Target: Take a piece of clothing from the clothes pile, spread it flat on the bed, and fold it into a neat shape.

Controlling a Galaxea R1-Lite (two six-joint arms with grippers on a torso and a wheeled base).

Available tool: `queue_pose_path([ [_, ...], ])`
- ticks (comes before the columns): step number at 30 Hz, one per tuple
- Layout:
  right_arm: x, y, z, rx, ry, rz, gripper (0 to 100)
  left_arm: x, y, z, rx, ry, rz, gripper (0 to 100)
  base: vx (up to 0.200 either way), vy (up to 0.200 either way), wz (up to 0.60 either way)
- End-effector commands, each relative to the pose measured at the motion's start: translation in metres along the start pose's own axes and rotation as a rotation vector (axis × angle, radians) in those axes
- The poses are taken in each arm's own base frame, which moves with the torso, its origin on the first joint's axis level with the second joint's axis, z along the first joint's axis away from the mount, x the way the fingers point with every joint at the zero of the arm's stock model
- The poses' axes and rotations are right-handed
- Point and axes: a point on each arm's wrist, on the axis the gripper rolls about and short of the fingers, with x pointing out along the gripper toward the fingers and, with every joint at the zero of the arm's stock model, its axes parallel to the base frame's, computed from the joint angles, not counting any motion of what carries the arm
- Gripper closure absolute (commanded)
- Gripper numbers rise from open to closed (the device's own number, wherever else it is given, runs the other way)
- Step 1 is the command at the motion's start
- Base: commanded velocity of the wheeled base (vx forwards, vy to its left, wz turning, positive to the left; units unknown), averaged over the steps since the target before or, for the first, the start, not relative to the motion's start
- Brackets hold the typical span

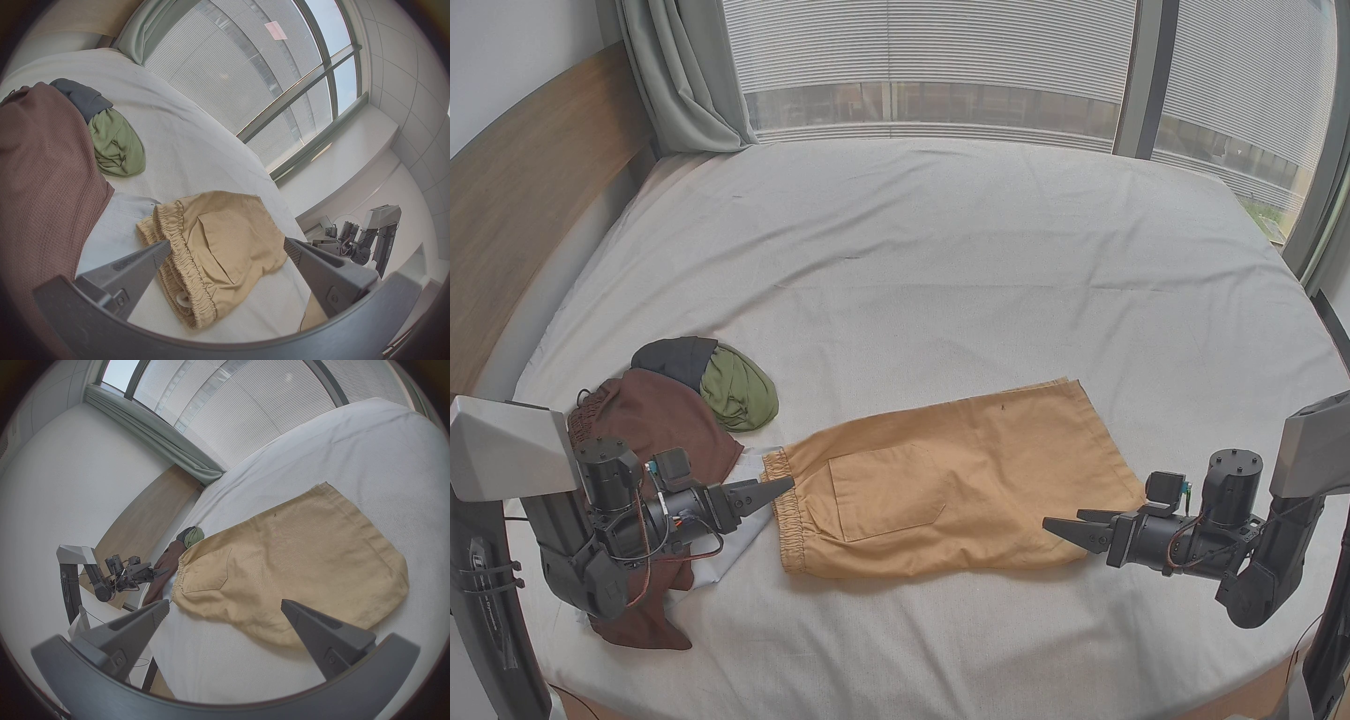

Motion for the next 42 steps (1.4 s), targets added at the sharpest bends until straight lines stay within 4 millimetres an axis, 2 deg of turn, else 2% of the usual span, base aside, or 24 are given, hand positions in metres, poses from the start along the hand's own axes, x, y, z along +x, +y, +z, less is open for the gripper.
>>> queue_pose_path([
  [1,0.000,0.001,0.000,-0.001,0.002,0.002,0,0.007,0.008,-0.012,-0.026,0.036,0.009,0,0.000,0.000,0.00],
  [14,0.003,-0.002,-0.006,0.007,0.026,-0.004,0,0.018,0.029,-0.035,-0.071,0.093,0.039,0,0.000,0.000,0.00],
  [19,0.004,-0.005,-0.009,0.014,0.034,-0.010,0,0.020,0.030,-0.038,-0.078,0.101,0.041,0,0.000,0.000,0.00],
  [22,0.004,-0.004,-0.009,0.013,0.036,-0.008,0,0.024,0.035,-0.047,-0.090,0.125,0.043,0,0.000,0.000,0.00],
  [28,0.004,-0.005,-0.009,0.015,0.036,-0.010,0,0.032,0.046,-0.050,-0.095,0.119,0.049,0,0.000,0.000,0.00],
  [35,0.006,-0.009,-0.012,0.021,0.046,-0.018,0,0.039,0.049,-0.049,-0.130,0.099,0.063,0,0.000,0.000,0.00],
  [39,0.006,-0.009,-0.012,0.022,0.046,-0.020,0,0.047,0.041,-0.049,-0.242,0.059,0.115,0,0.000,0.000,0.00],
  [42,0.006,-0.009,-0.012,0.022,0.048,-0.018,0,0.050,0.037,-0.051,-0.253,0.055,0.131,0,0.000,0.000,0.00],
])
